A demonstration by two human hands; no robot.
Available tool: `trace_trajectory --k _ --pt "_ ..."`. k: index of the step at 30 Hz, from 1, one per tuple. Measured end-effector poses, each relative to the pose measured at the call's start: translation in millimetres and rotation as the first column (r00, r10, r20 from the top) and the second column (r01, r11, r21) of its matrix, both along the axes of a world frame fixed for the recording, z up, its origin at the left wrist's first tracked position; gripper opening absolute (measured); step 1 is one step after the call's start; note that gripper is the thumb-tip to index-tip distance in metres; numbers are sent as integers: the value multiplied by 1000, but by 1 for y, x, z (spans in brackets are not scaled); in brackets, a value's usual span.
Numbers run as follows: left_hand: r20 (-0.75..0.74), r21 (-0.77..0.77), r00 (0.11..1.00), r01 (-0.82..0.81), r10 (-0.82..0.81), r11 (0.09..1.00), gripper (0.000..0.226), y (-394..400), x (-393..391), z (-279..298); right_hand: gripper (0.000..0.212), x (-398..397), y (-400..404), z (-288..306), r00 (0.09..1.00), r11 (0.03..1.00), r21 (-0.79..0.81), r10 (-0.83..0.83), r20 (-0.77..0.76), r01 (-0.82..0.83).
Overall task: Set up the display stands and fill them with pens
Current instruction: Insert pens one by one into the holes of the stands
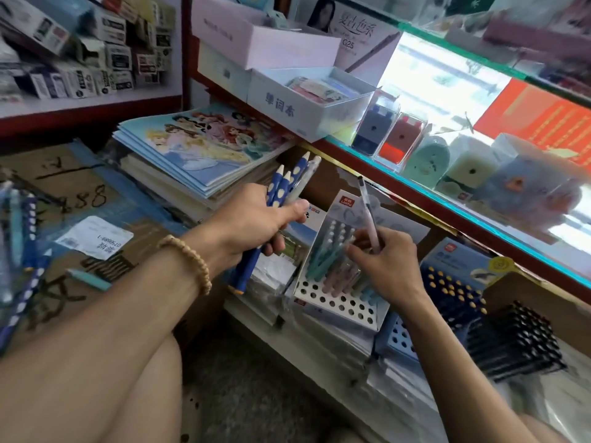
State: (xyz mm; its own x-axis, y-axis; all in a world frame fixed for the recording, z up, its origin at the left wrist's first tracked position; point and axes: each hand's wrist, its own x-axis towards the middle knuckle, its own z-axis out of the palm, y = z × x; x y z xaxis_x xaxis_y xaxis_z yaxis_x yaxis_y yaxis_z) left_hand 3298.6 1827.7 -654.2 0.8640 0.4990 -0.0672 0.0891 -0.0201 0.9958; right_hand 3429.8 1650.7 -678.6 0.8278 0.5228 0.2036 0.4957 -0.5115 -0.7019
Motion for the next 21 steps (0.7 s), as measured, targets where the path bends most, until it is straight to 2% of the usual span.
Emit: trace_trajectory --k 9,17,21 --pt "-6 0 1000 12 -12 1000 25 -1 0 -1 15 -6 0 6 994 991 -68 113 2 -113" --pt "-13 -7 1000 2 -2 1000 25 -4 2 1 16 -7 -3 6 994 991 -76 109 11 -108" --pt "-20 8 1000 9 -9 1000 26 -5 2 2 8 -9 1 4 987 984 -94 147 -71 -153"
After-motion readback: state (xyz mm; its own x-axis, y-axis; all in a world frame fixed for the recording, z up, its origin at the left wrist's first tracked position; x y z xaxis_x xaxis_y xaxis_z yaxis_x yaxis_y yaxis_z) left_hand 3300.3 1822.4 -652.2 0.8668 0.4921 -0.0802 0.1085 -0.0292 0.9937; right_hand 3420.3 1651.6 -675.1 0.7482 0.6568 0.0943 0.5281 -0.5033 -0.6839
